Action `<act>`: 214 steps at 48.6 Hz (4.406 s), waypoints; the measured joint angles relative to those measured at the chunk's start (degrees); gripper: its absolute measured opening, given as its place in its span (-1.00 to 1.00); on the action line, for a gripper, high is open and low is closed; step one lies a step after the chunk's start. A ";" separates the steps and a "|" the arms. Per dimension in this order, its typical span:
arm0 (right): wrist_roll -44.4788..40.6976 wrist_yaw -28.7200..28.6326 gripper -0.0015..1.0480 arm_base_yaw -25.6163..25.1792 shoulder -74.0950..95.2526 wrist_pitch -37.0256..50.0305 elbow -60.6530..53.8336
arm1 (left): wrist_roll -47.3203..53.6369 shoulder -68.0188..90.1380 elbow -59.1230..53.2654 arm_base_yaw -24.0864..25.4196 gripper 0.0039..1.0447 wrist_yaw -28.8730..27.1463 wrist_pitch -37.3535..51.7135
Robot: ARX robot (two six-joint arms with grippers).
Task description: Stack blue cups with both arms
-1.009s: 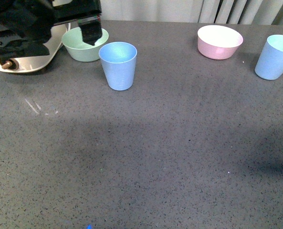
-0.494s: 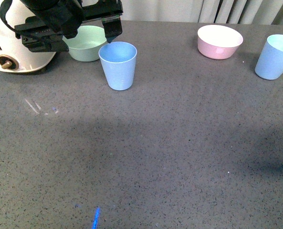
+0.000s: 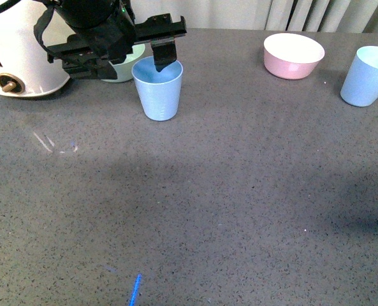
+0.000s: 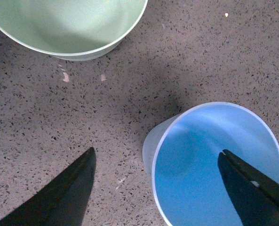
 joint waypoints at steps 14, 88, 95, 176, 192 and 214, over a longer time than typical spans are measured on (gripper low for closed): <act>0.00 -0.02 0.83 0.00 0.00 0.00 0.00 | -0.35 1.88 2.93 -0.70 -0.29 -0.59 -2.56; 0.00 0.00 0.83 0.00 0.00 0.00 0.00 | -3.19 1.33 4.61 -16.22 -0.02 -0.48 -10.86; 0.00 -0.02 0.83 0.00 0.00 0.00 0.00 | -3.19 1.18 4.63 -15.87 0.40 -0.48 -9.60; 0.02 0.00 0.83 0.00 0.00 0.00 0.00 | 23.87 -67.19 -80.87 15.34 -0.97 -2.29 64.85; 0.02 0.00 0.83 0.00 0.00 0.00 0.00 | 23.98 -83.43 -85.02 20.63 -0.97 3.17 51.65; 0.00 0.00 0.83 0.00 0.00 0.00 0.00 | 23.96 -101.79 -85.05 20.63 -0.97 3.17 34.84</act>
